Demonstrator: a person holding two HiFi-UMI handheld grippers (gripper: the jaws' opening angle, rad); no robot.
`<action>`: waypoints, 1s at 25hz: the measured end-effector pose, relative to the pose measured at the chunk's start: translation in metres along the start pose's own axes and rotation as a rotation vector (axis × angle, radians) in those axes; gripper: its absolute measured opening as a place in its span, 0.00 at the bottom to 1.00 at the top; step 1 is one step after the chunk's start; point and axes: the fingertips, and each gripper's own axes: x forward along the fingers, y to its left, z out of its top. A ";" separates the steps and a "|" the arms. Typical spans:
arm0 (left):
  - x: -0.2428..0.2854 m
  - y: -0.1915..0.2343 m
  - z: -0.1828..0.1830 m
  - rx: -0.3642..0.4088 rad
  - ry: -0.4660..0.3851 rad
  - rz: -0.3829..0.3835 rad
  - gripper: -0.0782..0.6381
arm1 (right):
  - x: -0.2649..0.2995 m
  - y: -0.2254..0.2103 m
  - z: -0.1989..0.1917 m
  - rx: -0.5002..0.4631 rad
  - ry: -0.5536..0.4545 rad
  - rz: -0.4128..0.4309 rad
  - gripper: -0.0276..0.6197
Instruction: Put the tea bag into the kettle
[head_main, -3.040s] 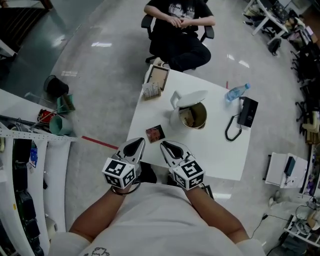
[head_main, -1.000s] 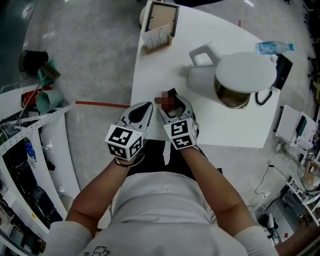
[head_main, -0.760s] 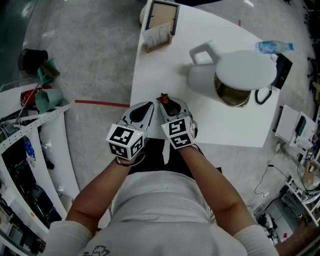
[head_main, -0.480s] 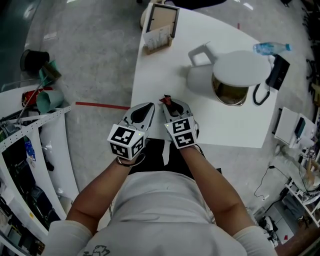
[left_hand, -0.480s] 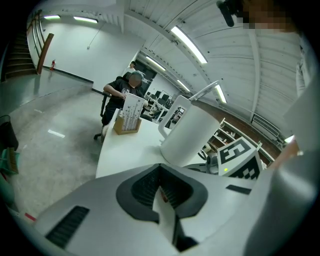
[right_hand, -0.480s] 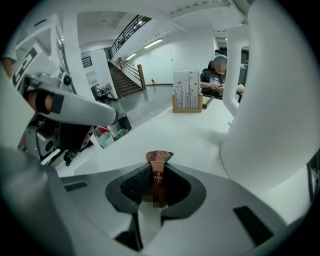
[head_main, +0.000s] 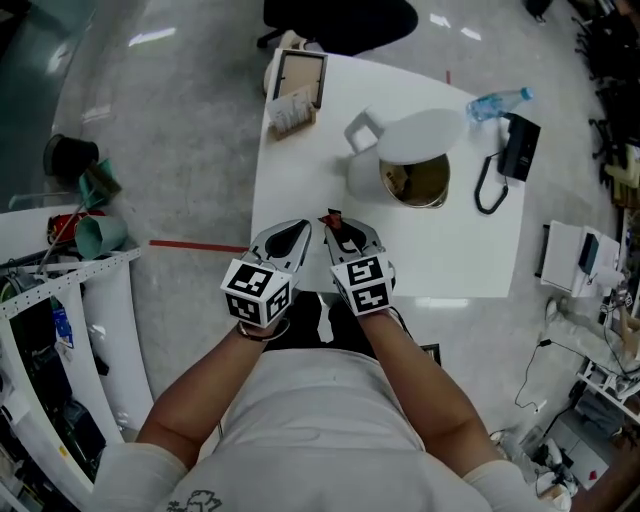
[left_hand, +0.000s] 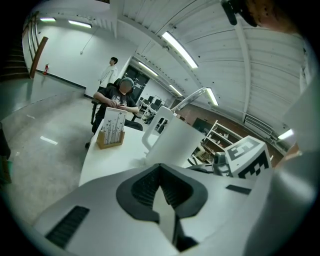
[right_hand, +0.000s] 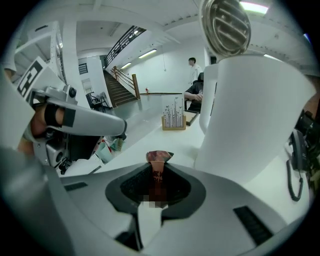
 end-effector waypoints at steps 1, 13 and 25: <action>0.002 -0.004 0.006 0.010 -0.006 -0.008 0.12 | -0.006 -0.002 0.004 0.002 -0.016 -0.006 0.16; 0.022 -0.080 0.070 0.074 -0.085 -0.047 0.12 | -0.094 -0.041 0.060 0.060 -0.205 -0.020 0.16; 0.039 -0.122 0.131 0.116 -0.196 0.040 0.12 | -0.144 -0.088 0.117 -0.003 -0.343 0.025 0.16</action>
